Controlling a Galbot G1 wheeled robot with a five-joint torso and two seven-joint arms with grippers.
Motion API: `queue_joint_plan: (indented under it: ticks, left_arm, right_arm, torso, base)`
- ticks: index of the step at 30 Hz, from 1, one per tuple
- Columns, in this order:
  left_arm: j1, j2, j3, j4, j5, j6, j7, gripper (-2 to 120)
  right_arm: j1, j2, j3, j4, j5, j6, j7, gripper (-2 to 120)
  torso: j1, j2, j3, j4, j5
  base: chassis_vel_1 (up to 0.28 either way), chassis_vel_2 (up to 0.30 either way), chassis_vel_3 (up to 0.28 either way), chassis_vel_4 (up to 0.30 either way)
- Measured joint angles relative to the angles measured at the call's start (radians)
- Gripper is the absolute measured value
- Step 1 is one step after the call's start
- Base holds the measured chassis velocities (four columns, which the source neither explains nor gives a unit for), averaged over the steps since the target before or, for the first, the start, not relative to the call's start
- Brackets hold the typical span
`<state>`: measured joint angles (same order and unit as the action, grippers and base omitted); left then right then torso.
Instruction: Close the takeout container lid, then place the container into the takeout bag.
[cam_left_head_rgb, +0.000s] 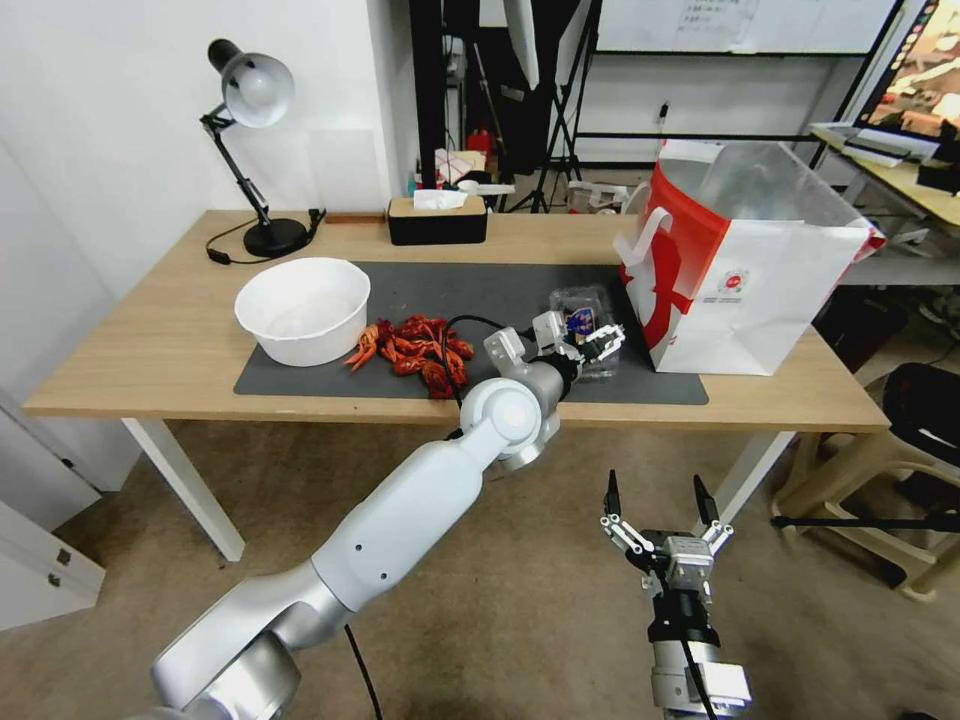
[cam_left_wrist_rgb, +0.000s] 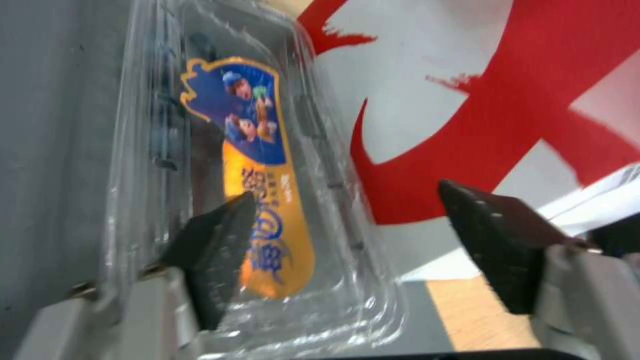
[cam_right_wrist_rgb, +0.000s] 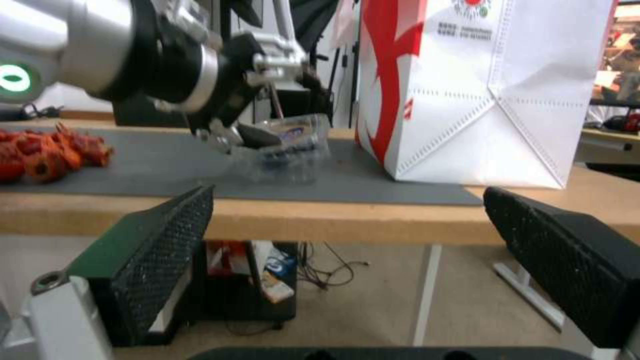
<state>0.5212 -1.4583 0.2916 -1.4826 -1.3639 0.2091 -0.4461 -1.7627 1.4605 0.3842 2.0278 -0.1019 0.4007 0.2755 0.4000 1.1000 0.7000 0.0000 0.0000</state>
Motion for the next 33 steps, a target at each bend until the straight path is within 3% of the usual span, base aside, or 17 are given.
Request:
queue_joint_plan:
  ticks: [11, 13, 15, 17, 22, 28, 30, 31, 33]
  left_arm:
    - [-0.015, 0.014, 0.034, -0.014, 0.055, 0.024, -0.019, 30]
    - [-0.017, 0.016, 0.047, -0.01, 0.073, 0.026, -0.019, 17]
    - [-0.018, 0.017, 0.05, -0.009, 0.076, 0.026, -0.018, 14]
    - [-0.019, 0.019, 0.055, -0.005, 0.082, 0.026, -0.018, 3]
    - [-0.021, 0.022, 0.056, -0.003, 0.086, 0.026, -0.017, 0]
    - [-0.021, 0.027, 0.057, -0.006, 0.085, 0.023, -0.016, 0]
    - [-0.022, 0.028, 0.056, -0.006, 0.085, 0.021, -0.014, 0]
    - [-0.022, 0.028, 0.056, -0.006, 0.085, 0.021, -0.014, 0]
    - [-0.022, 0.026, 0.051, -0.005, 0.084, 0.019, -0.012, 0]
  right_arm:
    - [0.023, -0.033, 0.019, 0.067, 0.085, -0.061, -0.032, 100]
    - [0.038, -0.048, 0.032, 0.088, 0.134, -0.084, -0.046, 100]
    - [0.041, -0.053, 0.035, 0.094, 0.148, -0.09, -0.05, 100]
    - [0.052, -0.071, 0.052, 0.117, 0.207, -0.11, -0.067, 100]
    - [0.066, -0.102, 0.077, 0.149, 0.314, -0.137, -0.103, 100]
    - [0.125, -0.163, 0.112, 0.239, 0.658, -0.248, -0.125, 100]
    - [0.173, -0.193, 0.129, 0.286, 0.883, -0.329, -0.077, 100]
    - [0.173, -0.193, 0.129, 0.286, 0.883, -0.329, -0.077, 100]
    - [0.232, -0.221, 0.152, 0.314, 1.125, -0.417, 0.009, 100]
  torso:
    - [0.0, 0.0, 0.0, -0.0001, 0.0001]
    - [0.0, 0.0, 0.0, 0.0, 0.0]
    - [0.0, 0.0, 0.0, 0.0, 0.0001]
    - [0.0, 0.0, 0.0, 0.0, 0.0001]
    - [0.0, 0.0, 0.0, -0.0001, 0.0001]
    - [0.0, 0.0, 0.0, 0.0, 0.0001]
    - [0.0, 0.0, 0.0, 0.0, 0.0]
    - [0.0, 0.0, 0.0, 0.0, 0.0]
    - [0.0, 0.0, 0.0, 0.0001, 0.0]
  base:
    - [0.0, 0.0, 0.0, 0.0]
    - [0.0, 0.0, 0.0, 0.0]
    - [0.0, 0.0, 0.0, 0.0]
    - [0.0, 0.0, 0.0, 0.0]
    - [0.0, 0.0, 0.0, 0.0]
    - [0.0, 0.0, 0.0, 0.0]
    - [0.0, 0.0, 0.0, 0.0]
    - [0.0, 0.0, 0.0, 0.0]
    - [0.0, 0.0, 0.0, 0.0]
